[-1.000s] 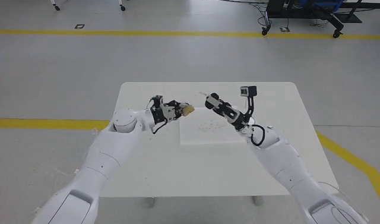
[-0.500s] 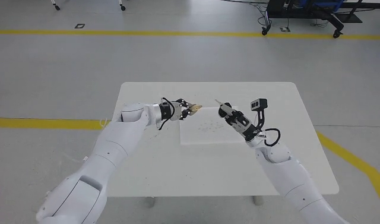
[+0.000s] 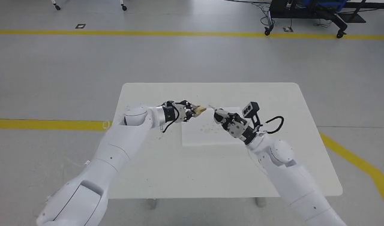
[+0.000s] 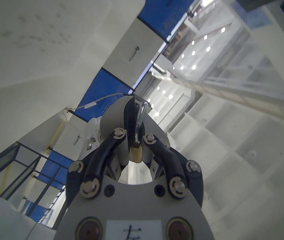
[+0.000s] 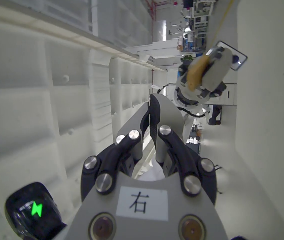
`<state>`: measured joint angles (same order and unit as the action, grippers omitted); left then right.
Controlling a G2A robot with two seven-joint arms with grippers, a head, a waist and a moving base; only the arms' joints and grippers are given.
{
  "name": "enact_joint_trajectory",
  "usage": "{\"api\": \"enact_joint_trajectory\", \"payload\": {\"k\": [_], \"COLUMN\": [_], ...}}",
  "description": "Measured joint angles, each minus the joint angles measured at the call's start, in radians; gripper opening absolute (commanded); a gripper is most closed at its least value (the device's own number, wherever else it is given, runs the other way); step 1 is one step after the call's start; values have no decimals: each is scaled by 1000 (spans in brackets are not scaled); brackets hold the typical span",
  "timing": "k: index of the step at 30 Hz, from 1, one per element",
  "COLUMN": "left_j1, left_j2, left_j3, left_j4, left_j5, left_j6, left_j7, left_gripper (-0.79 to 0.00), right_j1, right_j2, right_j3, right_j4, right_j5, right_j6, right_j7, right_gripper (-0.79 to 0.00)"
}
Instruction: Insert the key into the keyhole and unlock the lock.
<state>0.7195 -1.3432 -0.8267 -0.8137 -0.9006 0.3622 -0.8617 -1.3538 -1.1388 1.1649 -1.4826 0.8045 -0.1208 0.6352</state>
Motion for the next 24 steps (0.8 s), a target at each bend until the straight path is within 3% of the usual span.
{"api": "enact_joint_trajectory", "payload": {"k": [6,19,24], "left_j1": [21,67,73], "left_j2": [-1,-11,-13], "left_j3": [-9,-15,-26], "left_j4": [-30,-74,-78], "left_j5": [22,116,117], "left_j6": [-81,-283,-273], "left_j7": [-26,49,55], "left_gripper": [-785,-785,-785], "right_j1": [-97,-160,-158], "right_j2": [13,-7,-14], "right_j3": [42,-6,-19], "right_j4": [-144,-265,-280], "right_j5": [-37,-152,-144], "right_j6": [152,144,171], "right_j7": [-104,-417,-442], "right_gripper": [-785,-785,-785]}}
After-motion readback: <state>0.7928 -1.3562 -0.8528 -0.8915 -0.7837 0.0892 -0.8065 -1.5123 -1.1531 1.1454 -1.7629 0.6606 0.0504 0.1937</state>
